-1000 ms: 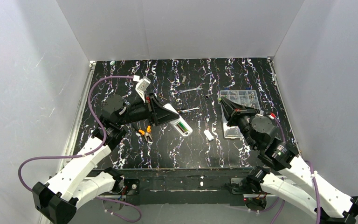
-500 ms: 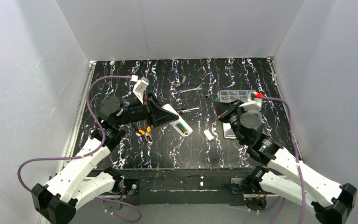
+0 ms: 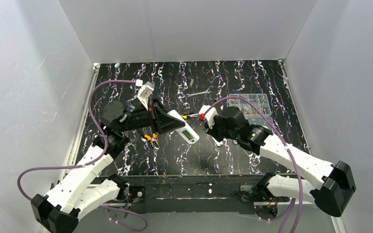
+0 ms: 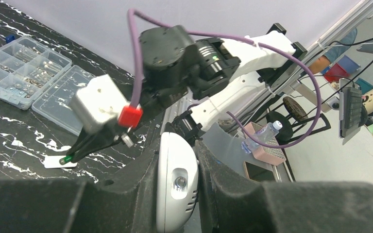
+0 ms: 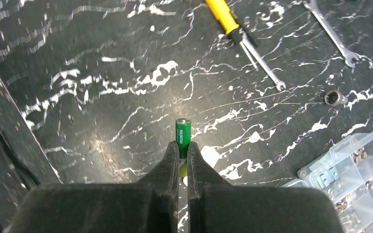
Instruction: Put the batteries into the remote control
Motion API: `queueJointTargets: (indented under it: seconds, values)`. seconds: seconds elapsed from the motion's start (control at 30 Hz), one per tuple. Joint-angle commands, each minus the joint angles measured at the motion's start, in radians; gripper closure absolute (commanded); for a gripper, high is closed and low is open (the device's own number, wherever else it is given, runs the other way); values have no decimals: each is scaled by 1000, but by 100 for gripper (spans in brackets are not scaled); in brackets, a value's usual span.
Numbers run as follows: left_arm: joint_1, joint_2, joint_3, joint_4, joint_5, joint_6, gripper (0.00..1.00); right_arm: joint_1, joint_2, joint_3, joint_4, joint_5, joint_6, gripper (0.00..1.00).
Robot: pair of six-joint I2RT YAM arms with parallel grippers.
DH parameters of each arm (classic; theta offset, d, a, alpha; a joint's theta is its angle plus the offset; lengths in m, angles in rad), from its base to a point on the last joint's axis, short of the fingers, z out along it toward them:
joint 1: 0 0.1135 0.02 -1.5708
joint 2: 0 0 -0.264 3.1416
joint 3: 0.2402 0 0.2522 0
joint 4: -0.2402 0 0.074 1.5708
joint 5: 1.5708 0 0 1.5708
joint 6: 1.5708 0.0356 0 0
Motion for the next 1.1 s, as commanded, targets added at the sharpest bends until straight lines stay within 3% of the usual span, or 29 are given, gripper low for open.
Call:
queueJointTargets:
  seconds: [0.0,0.2,0.37,0.6,1.07]
  values:
    - [-4,-41,134,57,66,-25,100,0,88,73,-66,-92,-198,99]
    - [-4,-52,200,48,75,-43,100,16,232,123,-134,-134,-370,99]
    - [-4,-60,197,35,68,-33,100,54,343,174,-254,-155,-633,99]
    - [-4,-69,185,4,51,-2,100,91,455,160,-222,-132,-990,99]
    - [-4,-77,164,-11,25,29,100,149,511,64,-92,-60,-1196,99]
